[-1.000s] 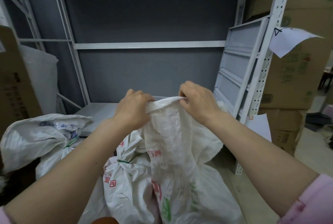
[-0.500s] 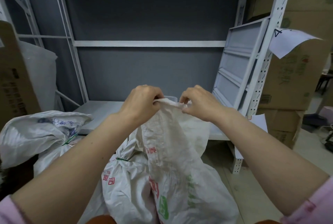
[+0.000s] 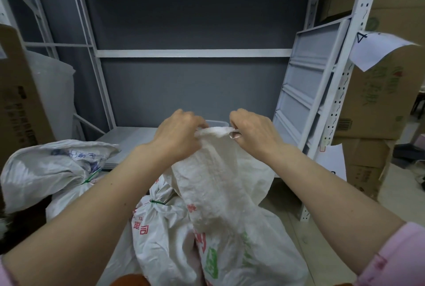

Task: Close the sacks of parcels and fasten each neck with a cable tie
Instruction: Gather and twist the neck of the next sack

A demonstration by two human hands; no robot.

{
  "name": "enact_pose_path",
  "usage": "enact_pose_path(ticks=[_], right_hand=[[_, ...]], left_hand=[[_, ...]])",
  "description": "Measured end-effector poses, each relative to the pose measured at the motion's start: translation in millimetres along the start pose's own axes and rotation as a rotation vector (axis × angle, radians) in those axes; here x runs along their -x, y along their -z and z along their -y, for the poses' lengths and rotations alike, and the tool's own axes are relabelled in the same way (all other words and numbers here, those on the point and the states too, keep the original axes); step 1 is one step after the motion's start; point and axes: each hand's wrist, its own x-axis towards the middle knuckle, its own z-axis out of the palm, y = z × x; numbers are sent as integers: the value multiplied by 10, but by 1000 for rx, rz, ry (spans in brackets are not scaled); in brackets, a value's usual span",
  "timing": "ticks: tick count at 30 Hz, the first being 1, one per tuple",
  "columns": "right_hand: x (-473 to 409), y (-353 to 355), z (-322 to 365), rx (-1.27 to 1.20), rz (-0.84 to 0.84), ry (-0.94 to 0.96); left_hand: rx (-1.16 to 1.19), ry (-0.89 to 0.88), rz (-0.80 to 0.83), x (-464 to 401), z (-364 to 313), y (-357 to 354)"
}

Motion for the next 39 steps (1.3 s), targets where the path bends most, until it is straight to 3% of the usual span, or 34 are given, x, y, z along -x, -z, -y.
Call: enact_pose_path(ticks=[3,6,8,10,11,13,19,27,31,34,39], right_hand=[[30,-70,57,-13,-187,68],[40,-83,107,-28,-264,69],[23,-61,100,-133,-72,-6],[-20,15,8,-395,235,-102],[-34,57,-49,-516,305,-130],[-75,144,-142,-600,327,-136],[-107,27,-100,-409,407,-73],[34,-156,-37,-290,391,-46],[30,-142,-53,-130,166,-45],[108,-194,-4,69,-9,71],[225,-235,-19,67,-196,197]], left_hand=[[299,3,41,-71,-177,64],[368,45,91,-176,-223,24],[290,58,74,-209,-215,-28],[154,45,38,-210,-194,-75],[92,27,25,-197,-187,-97],[47,-20,2,-155,-175,-135],[80,-105,-56,-107,-129,-153],[189,-126,-13,-65,-116,-179],[151,-55,12,-58,-133,-213],[122,27,133,-65,-198,-228],[386,133,165,-145,-333,-112]])
